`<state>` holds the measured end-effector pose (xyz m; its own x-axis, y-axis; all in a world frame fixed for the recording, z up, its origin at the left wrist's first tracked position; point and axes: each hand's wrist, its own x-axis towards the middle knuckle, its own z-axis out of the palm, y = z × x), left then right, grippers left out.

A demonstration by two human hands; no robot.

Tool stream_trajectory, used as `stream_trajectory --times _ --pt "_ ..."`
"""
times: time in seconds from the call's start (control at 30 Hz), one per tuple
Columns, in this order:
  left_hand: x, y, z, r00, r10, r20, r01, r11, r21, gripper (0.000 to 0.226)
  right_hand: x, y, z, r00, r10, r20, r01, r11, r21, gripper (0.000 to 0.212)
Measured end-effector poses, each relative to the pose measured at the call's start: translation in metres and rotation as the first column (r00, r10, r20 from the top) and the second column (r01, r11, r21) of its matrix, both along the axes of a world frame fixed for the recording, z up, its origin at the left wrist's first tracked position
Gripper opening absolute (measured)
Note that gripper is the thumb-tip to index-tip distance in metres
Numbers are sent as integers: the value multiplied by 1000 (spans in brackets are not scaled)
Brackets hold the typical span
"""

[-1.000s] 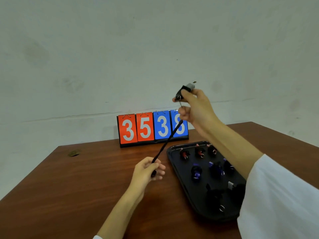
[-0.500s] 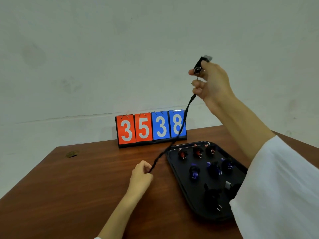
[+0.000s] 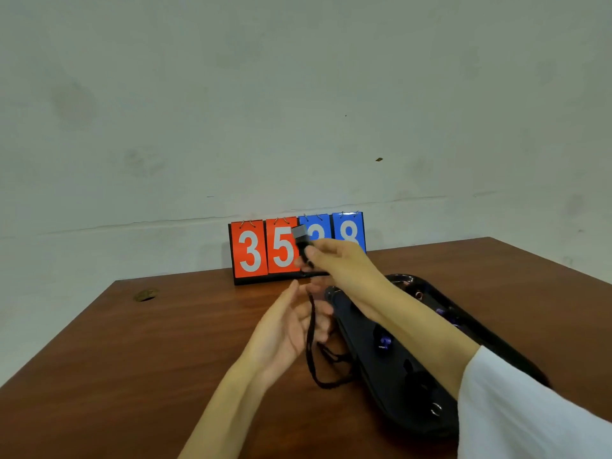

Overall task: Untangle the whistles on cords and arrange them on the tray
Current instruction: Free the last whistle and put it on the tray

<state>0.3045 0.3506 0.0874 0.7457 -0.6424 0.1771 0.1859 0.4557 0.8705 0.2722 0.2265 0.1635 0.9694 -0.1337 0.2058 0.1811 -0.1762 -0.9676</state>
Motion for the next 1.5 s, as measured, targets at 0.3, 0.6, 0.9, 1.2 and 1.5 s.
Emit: stream_trajectory --times 0.3,0.6,0.9,1.2,1.5 --pt "9 14 6 936 141 322 -263 888 378 21 11 -40 -6 968 -237 85 156 828 539 24" --pt "7 4 -8 701 60 711 -579 630 518 72 1 -37 -17 997 -36 65 7 919 395 18" --pt "-4 -8 -6 972 166 169 -208 940 270 25 4 -31 -37 999 -14 43 -2 934 357 24" --pt "3 3 -3 907 190 375 -348 839 419 25 2 -48 -40 977 -207 48 176 914 365 31" --pt "-1 5 5 736 141 662 -488 788 375 20 -13 -64 -48 993 -117 9 100 808 -581 26"
